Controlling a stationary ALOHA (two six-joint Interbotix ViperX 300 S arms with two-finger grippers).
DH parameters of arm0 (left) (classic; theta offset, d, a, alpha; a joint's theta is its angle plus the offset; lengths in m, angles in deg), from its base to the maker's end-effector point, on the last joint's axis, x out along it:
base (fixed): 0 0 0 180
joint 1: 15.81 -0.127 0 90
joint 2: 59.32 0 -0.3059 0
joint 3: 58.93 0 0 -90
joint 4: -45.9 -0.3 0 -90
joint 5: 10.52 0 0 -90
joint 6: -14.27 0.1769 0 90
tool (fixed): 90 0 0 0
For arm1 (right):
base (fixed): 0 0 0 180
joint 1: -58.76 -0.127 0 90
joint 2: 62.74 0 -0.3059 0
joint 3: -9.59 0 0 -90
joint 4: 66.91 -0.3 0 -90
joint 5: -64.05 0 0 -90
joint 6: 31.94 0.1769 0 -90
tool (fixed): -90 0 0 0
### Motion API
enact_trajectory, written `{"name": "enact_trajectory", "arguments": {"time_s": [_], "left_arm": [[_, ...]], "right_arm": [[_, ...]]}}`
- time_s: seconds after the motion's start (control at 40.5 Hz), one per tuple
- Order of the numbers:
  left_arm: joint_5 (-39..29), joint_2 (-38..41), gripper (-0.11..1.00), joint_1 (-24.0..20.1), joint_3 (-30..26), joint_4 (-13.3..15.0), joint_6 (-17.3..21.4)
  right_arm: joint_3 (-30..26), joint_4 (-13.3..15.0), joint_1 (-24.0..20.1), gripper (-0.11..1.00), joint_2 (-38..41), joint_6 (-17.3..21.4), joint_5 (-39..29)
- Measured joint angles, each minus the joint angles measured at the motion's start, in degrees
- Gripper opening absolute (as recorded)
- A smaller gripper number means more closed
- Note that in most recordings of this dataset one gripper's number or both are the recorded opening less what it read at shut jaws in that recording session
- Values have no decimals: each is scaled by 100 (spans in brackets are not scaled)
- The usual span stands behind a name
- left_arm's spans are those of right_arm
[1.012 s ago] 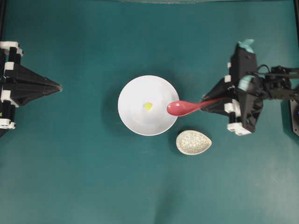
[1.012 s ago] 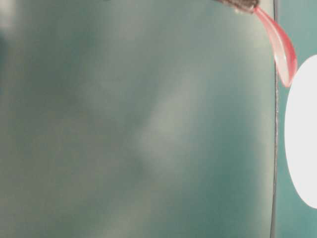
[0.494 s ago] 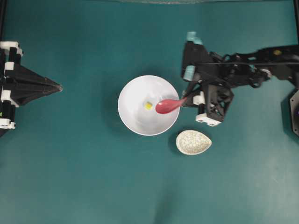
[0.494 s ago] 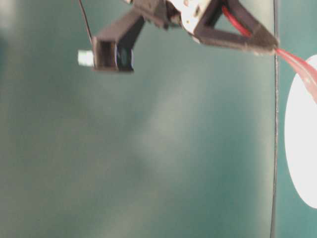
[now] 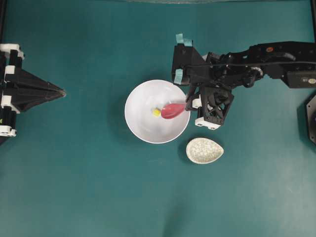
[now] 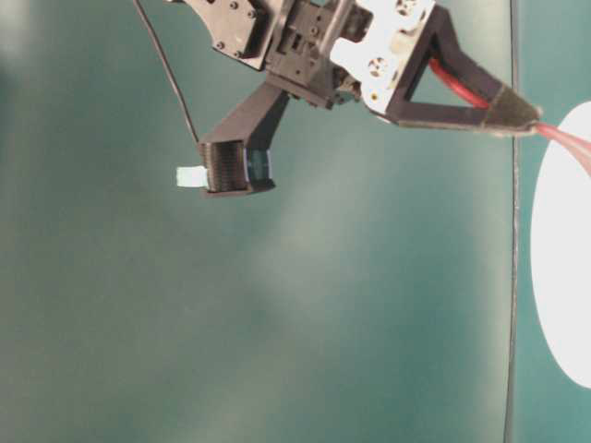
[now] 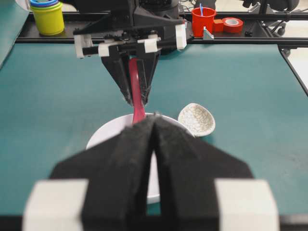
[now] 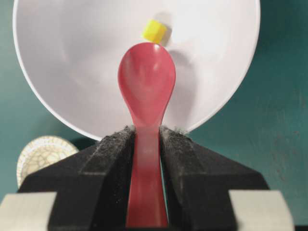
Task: Scoop the yellow hexagonal prism block from the bowl with a spoon using the right arm.
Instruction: 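Push the spoon bowl under the yellow hexagonal block in the bowl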
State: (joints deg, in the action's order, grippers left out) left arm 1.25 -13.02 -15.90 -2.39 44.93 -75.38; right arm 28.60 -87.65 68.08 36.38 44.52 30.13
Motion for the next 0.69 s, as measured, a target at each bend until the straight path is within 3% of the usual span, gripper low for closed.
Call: {"name": "enact_trajectory", "arguments": {"time_s": [0.691], "left_arm": [[0,9,-1,0,0,0,0]], "right_arm": [[-88,0,0,24,413,-35,352]]}}
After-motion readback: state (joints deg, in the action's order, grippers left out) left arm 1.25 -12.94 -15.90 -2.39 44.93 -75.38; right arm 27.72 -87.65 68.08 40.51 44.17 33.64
